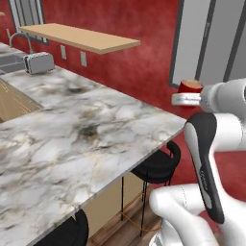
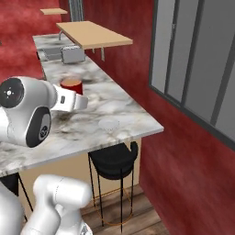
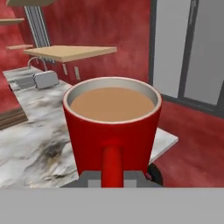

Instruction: Pick the cup of tea, navigate to the dining table, and place it on the saucer.

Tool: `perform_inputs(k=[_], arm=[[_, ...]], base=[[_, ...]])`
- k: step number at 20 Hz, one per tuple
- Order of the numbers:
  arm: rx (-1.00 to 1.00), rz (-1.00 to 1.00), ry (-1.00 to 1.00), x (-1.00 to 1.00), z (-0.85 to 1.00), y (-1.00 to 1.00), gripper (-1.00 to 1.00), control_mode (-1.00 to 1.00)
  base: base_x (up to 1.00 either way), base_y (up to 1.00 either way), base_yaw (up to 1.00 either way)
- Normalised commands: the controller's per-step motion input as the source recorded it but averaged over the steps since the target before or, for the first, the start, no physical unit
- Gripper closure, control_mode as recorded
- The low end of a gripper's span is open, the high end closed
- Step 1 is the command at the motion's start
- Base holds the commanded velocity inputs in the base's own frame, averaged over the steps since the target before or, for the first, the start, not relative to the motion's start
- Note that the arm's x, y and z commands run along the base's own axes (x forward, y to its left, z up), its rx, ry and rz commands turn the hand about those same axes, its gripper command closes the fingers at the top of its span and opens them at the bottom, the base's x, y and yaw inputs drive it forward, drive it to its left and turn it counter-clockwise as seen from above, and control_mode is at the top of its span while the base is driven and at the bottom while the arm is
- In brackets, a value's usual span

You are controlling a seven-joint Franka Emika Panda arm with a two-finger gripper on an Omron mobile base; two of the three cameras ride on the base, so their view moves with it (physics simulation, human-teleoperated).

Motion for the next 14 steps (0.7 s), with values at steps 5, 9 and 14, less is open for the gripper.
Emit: perform_inputs(k=[5,9,14], arm=[[-0.01,0.1,0.0,1.0,-0.75,0.06,1.0,-1.0],[0.01,0.33,-0.03,0.99,-0.79,-0.08,1.0,-1.0],[0.07,0.5,-0.16,0.47,-0.15,-0.34,1.0,-1.0]], base=[[0.0,0.0,0.0],[0.0,0.0,0.0],[0.0,0.0,0.0]])
